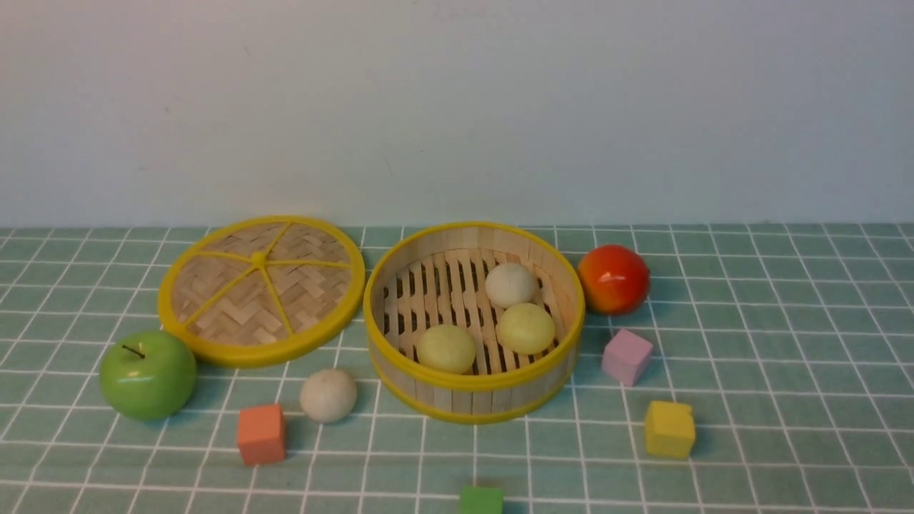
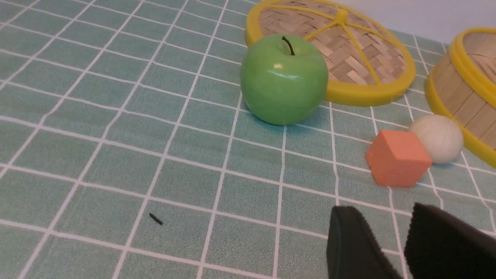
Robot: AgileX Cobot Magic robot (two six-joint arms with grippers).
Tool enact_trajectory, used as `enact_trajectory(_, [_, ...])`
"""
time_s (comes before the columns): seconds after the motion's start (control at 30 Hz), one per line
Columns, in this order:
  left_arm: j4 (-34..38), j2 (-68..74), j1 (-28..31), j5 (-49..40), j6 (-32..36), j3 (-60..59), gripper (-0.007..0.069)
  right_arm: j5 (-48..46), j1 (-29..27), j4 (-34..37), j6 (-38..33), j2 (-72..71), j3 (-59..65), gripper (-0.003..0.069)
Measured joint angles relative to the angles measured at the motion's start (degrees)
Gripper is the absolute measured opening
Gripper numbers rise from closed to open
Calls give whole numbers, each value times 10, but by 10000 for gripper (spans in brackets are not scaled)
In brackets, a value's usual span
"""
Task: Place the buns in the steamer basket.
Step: Use the left arm to grab a steamed stuffed bun
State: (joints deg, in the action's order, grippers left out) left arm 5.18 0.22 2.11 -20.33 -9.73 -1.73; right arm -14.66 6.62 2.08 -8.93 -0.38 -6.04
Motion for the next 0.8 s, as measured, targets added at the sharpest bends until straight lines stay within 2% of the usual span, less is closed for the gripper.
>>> enact_trajectory(0.13, [0,0,0,0,0,0,238,-3,-64,2,24,-2,52,4])
enact_trajectory(0.27, [0,0,0,0,0,0,238,-57,-105,4,39,-2,73,6])
enact_trajectory(0.8, [0,0,0,0,0,0,238,-64,-109,8,41,-2,72,14])
